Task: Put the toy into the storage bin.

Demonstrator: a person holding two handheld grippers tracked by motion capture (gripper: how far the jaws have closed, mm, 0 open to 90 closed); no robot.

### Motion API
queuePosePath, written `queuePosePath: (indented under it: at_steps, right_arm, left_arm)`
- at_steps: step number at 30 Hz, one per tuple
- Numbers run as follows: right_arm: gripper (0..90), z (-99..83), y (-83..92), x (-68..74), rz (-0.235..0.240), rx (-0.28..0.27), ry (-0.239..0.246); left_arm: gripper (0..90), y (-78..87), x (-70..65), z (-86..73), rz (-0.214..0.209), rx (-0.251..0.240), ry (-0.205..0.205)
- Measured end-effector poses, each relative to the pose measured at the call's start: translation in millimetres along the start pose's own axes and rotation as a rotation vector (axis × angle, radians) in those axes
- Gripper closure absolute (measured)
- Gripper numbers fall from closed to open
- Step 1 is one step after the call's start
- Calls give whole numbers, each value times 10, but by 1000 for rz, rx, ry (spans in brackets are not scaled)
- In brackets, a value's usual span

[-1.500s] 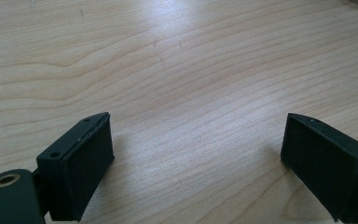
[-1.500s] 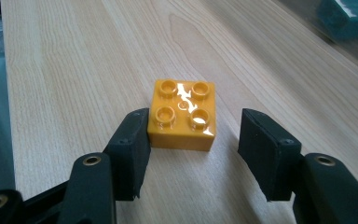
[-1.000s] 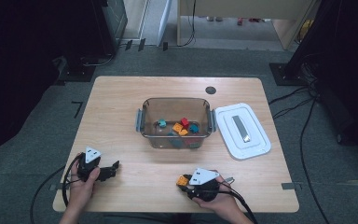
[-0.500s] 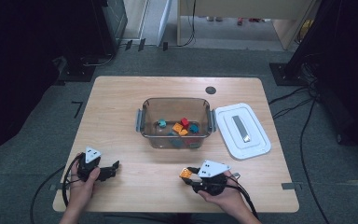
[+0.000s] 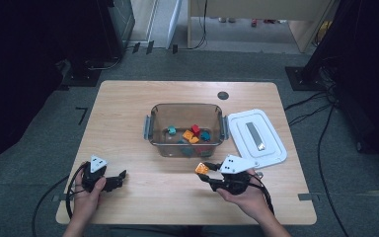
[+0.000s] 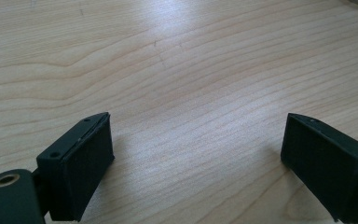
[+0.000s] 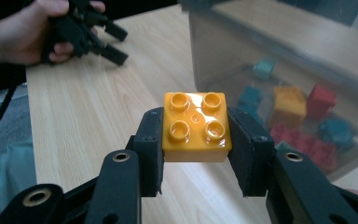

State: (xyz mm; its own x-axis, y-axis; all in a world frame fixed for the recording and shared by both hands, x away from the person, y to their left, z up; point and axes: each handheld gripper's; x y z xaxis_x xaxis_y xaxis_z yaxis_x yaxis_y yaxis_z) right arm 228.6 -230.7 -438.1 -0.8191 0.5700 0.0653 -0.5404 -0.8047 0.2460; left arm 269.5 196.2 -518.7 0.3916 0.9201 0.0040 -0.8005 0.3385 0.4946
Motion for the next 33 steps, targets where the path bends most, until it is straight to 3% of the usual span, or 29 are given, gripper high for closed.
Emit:
queuePosePath:
  at_steps: [14, 33]
  right_arm:
    - [600, 544, 50, -124, 0, -65, 28]
    - [601, 1001, -84, -469, -47, -91, -22]
  left_arm:
    - [91, 0, 0, 0, 0, 1, 1]
    - [90, -1, 1, 0, 0, -1, 0]
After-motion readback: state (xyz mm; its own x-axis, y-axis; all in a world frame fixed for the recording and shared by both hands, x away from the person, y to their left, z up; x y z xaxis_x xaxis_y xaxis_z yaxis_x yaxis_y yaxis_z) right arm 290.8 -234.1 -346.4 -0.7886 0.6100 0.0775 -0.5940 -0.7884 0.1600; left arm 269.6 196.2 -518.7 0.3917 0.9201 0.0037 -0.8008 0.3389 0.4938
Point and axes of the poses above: each handheld gripper's, and its own axes: y roughly backward along the jaws, z roughly out of its top, x roughly to its left, and after that the axes turned 14 degrees about -x, right-handed
